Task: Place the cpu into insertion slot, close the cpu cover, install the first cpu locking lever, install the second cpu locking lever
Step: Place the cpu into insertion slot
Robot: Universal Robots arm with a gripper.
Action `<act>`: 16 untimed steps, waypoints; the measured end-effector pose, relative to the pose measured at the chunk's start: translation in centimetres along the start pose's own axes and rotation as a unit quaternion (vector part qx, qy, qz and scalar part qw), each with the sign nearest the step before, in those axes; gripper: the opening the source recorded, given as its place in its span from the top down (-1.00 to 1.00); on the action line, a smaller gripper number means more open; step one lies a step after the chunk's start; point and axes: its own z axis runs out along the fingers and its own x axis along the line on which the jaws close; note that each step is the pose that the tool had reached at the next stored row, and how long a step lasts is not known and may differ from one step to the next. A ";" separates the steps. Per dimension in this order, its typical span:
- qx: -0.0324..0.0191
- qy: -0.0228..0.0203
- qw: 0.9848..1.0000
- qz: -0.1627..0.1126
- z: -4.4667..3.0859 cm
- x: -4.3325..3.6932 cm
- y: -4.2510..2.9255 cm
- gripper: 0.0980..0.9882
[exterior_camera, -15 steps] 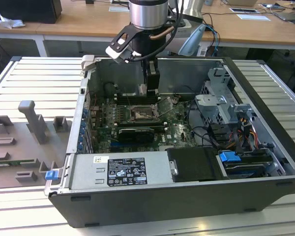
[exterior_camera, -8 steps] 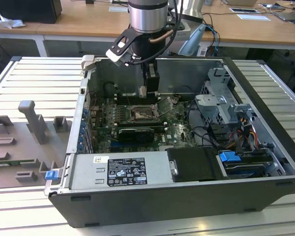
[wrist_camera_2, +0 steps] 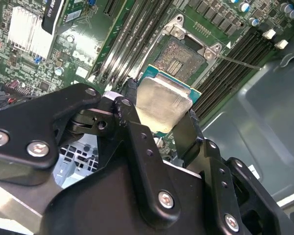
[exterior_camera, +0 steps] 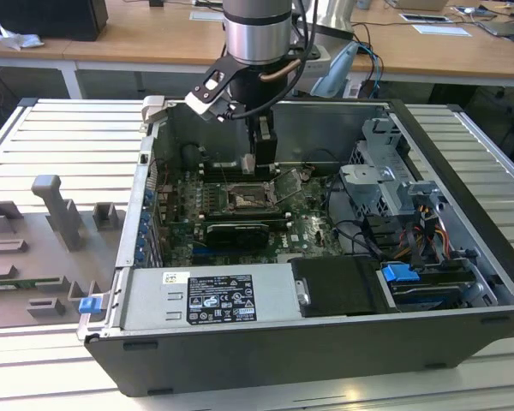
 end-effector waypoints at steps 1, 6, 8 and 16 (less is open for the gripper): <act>0.000 0.000 1.000 0.000 0.22 0.05 -0.03 0.01; 0.000 -0.001 1.000 0.012 1.43 0.33 -0.11 0.01; 0.000 -0.001 1.000 0.012 1.90 0.42 -0.21 0.01; 0.000 -0.001 1.000 0.010 3.93 0.89 -0.61 0.01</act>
